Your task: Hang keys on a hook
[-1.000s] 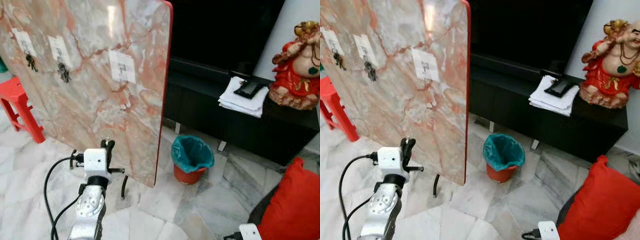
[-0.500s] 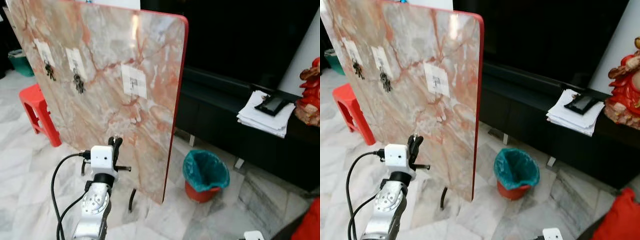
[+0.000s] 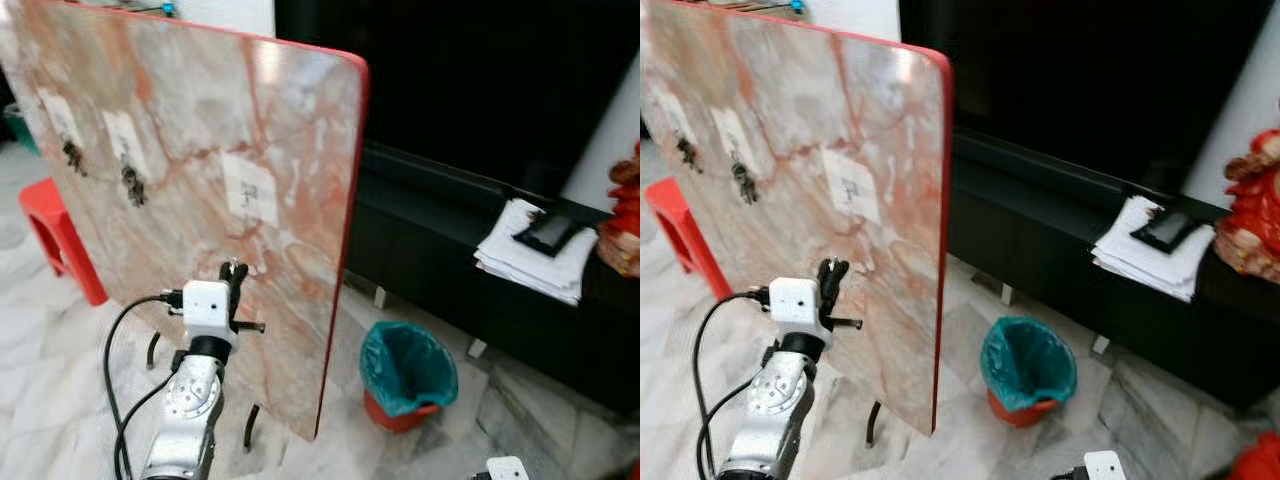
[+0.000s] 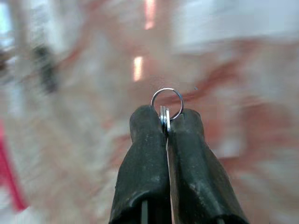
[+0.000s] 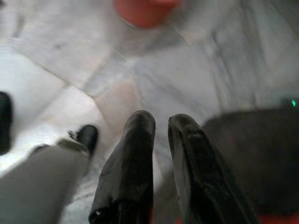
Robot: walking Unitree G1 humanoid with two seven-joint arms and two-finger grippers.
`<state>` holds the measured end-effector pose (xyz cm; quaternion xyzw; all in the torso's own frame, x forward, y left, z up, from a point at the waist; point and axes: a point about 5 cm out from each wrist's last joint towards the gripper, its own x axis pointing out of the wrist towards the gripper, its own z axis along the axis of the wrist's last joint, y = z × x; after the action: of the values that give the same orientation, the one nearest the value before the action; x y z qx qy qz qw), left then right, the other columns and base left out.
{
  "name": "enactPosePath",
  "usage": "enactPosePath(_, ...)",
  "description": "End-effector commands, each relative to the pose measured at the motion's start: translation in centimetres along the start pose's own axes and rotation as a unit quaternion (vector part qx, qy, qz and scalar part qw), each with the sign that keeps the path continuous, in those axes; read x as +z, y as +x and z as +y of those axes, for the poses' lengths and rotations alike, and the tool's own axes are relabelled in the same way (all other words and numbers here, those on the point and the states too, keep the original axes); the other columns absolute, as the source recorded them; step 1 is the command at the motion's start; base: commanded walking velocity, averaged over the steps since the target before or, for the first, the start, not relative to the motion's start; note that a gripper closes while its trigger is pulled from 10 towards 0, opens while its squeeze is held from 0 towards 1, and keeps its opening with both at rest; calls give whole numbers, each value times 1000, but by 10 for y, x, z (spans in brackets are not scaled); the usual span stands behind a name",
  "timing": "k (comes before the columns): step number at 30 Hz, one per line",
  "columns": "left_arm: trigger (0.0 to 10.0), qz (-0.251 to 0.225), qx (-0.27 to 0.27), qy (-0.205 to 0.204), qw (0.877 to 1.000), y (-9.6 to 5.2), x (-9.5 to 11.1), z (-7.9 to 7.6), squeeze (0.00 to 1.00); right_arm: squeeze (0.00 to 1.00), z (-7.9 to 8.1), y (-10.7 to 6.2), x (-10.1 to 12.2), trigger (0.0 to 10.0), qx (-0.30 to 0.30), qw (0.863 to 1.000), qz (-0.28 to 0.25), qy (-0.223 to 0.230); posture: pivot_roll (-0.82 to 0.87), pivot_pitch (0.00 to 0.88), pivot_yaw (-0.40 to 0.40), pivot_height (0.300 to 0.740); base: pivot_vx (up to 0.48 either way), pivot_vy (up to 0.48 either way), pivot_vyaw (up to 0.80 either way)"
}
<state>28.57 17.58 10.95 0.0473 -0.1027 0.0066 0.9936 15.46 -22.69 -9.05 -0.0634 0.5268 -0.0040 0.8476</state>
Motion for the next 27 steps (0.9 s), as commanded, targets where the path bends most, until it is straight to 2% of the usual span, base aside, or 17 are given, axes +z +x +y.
enactPosePath(1,10000,-5,-2,-2,1000,0,3,-3,0,0,-5,-1,-2,10000,-6,1000,-1,4,62,0,-81,740,0,0,0)
enactPosePath(8,10000,-17,-2,-1,1000,4,12,-2,0,0,-4,-1,-1,10000,-5,1000,-2,4,67,0,-81,740,0,0,0)
enactPosePath(27,10000,-20,-4,6,1000,1,13,-3,0,0,-5,-1,-1,10000,-4,1000,-4,5,66,0,-85,740,13,0,0)
